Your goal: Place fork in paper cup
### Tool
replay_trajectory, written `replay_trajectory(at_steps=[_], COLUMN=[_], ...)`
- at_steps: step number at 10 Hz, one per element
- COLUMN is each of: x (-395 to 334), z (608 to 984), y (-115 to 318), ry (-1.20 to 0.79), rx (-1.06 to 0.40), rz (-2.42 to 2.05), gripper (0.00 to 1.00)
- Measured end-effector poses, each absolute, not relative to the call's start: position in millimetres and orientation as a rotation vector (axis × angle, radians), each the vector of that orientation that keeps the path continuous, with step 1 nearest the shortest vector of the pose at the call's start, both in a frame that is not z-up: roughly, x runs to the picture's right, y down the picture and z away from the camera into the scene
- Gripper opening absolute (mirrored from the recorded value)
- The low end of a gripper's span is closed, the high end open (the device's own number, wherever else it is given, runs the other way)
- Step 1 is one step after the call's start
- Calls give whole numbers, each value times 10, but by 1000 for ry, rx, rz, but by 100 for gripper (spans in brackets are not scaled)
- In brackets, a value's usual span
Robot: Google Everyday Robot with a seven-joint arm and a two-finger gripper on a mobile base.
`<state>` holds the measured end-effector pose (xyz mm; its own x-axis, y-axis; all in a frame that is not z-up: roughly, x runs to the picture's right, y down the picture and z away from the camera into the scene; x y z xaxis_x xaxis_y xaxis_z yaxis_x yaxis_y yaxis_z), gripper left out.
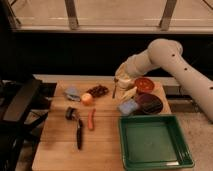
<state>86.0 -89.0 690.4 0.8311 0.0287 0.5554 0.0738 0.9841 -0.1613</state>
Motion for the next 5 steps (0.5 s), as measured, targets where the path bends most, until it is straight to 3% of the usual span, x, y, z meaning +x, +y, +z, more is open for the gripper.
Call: replay_trajectory(at_steps=[2,5], x=[979,1017], z=[6949,6963], y=[-1166,-1213], ry=[-602,-603], rx=[-118,-107], rz=[-21,-20], gripper=[0,0])
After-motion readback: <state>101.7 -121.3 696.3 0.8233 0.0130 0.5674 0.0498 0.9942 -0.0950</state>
